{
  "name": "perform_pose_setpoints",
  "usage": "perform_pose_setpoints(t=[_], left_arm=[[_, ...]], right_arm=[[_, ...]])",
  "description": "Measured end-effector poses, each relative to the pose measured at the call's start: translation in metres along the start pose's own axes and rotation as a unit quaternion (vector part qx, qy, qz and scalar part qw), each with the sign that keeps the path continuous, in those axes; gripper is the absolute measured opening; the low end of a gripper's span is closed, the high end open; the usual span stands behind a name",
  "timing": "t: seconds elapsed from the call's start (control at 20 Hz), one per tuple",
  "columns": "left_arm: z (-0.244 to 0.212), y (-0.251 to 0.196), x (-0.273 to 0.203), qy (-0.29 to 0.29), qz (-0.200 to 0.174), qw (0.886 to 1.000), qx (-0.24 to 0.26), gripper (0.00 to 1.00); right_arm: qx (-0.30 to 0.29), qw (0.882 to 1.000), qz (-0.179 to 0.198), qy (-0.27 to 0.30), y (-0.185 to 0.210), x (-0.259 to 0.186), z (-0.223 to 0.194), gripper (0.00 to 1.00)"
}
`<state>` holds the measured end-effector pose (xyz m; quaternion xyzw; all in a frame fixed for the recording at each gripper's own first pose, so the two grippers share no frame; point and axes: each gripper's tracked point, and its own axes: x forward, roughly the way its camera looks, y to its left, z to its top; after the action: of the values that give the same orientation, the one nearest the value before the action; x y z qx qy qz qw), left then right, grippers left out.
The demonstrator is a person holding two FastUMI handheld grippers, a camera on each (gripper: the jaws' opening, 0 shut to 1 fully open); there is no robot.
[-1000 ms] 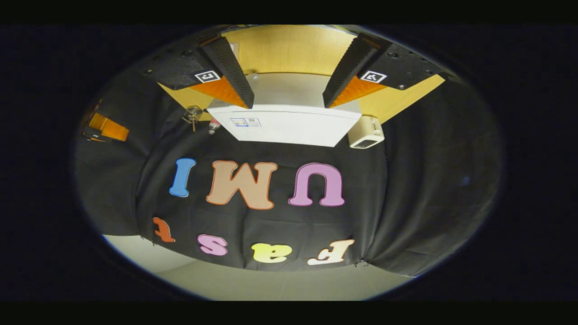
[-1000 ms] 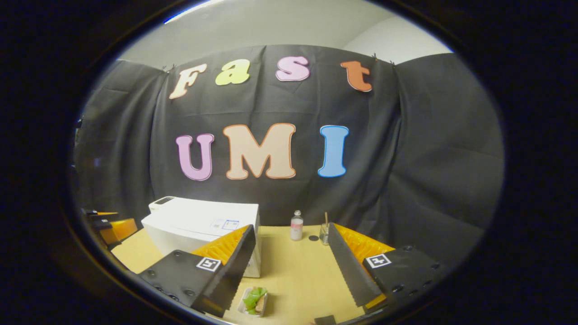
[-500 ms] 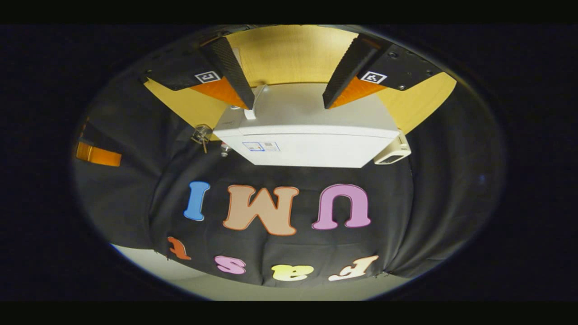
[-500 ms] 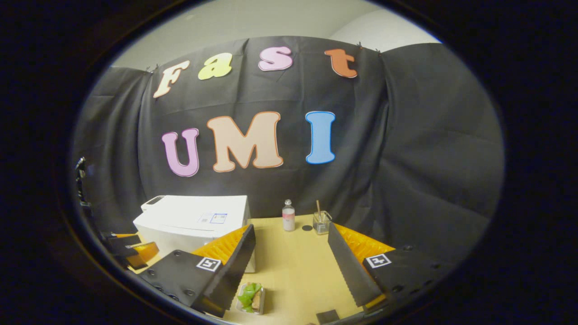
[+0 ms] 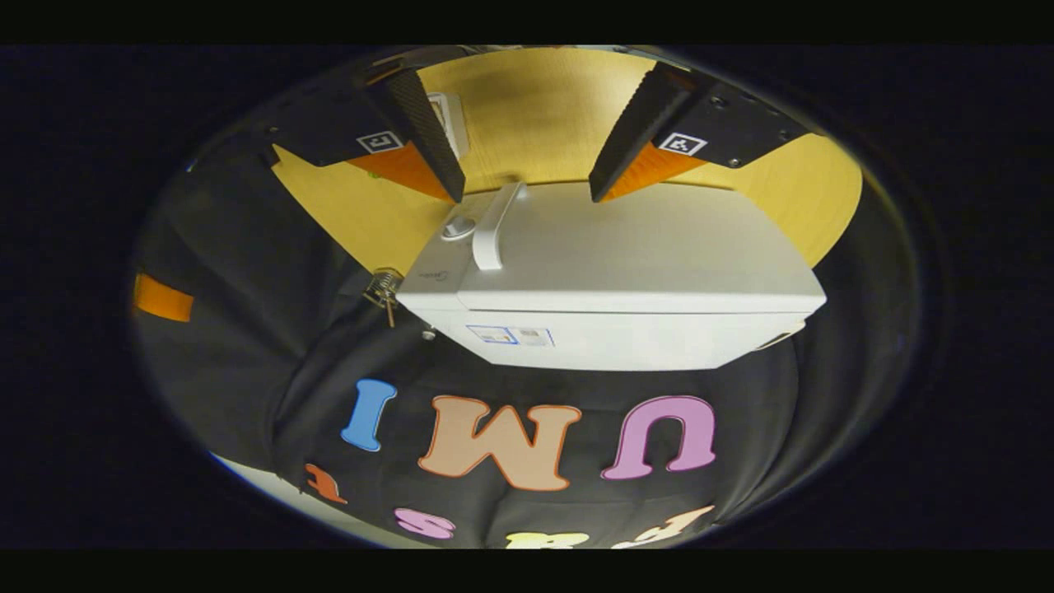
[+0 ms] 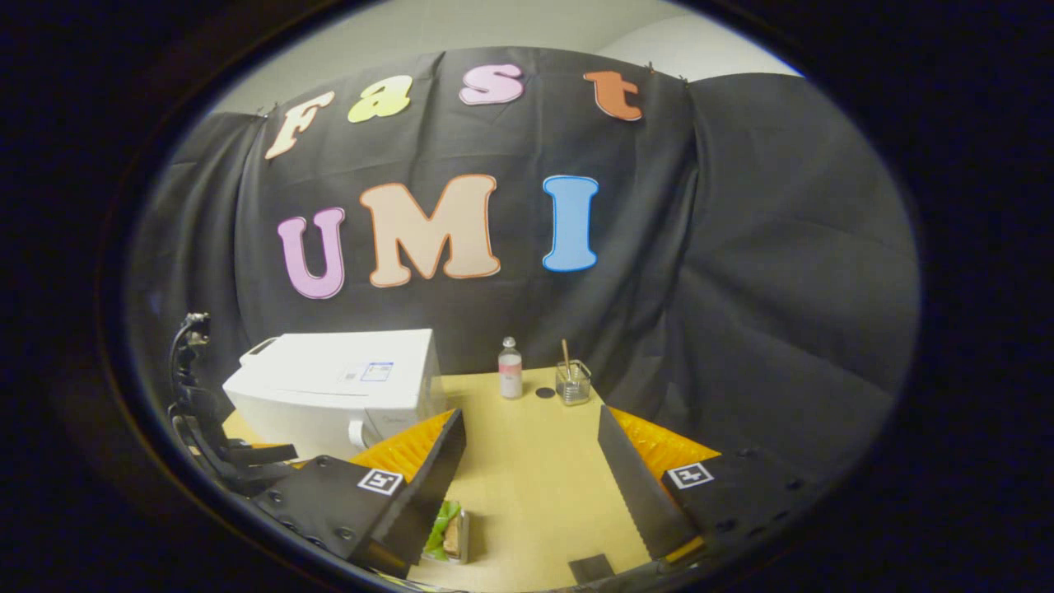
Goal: Open the microwave oven with the left hand, put the food in, and close the microwave oven.
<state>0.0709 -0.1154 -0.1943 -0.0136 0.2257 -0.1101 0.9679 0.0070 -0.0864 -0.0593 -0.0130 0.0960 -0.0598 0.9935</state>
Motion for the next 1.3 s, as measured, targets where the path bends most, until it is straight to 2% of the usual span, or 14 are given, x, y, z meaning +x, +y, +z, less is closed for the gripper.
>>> perform_pose_setpoints(t=[0.45, 0.65, 0.7, 0.75, 0.8, 1.0, 1.05, 1.15, 1.25, 1.3], left_arm=[[-0.022, -0.02, 0.062, 0.041, -0.003, 0.999, 0.015, 0.96], [-0.026, -0.016, 0.08, 0.057, 0.011, 0.998, 0.017, 0.95], [-0.028, -0.016, 0.084, 0.062, 0.013, 0.998, 0.014, 0.93], [-0.029, -0.016, 0.086, 0.065, 0.014, 0.998, 0.01, 0.92], [-0.03, -0.015, 0.089, 0.069, 0.017, 0.997, 0.008, 0.87], [-0.031, -0.014, 0.097, 0.069, 0.024, 0.997, 0.006, 0.67], [-0.031, -0.013, 0.098, 0.068, 0.027, 0.997, 0.007, 0.69], [-0.028, -0.013, 0.101, 0.064, 0.031, 0.997, 0.005, 0.51], [-0.028, -0.009, 0.103, 0.063, 0.039, 0.997, -0.002, 0.44], [-0.029, -0.01, 0.099, 0.067, 0.041, 0.997, -0.011, 0.38]], right_arm=[[0.022, 1.0, -0.013, 0.007, -0.015, 0.01, -0.003, 0.92], [0.022, 0.999, -0.028, 0.012, -0.026, 0.009, -0.01, 0.92], [0.023, 0.999, -0.028, 0.014, -0.027, 0.01, -0.012, 0.93], [0.025, 0.999, -0.029, 0.016, -0.028, 0.01, -0.013, 1.0], [0.026, 0.999, -0.031, 0.017, -0.029, 0.01, -0.013, 0.93], [0.029, 0.999, -0.029, 0.018, -0.029, 0.012, -0.014, 0.93], [0.029, 0.999, -0.029, 0.019, -0.029, 0.013, -0.014, 0.93], [0.027, 0.999, -0.026, 0.02, -0.029, 0.013, -0.016, 0.93], [0.026, 0.999, -0.024, 0.022, -0.029, 0.014, -0.017, 0.93], [0.025, 0.999, -0.023, 0.023, -0.03, 0.014, -0.018, 0.95]])
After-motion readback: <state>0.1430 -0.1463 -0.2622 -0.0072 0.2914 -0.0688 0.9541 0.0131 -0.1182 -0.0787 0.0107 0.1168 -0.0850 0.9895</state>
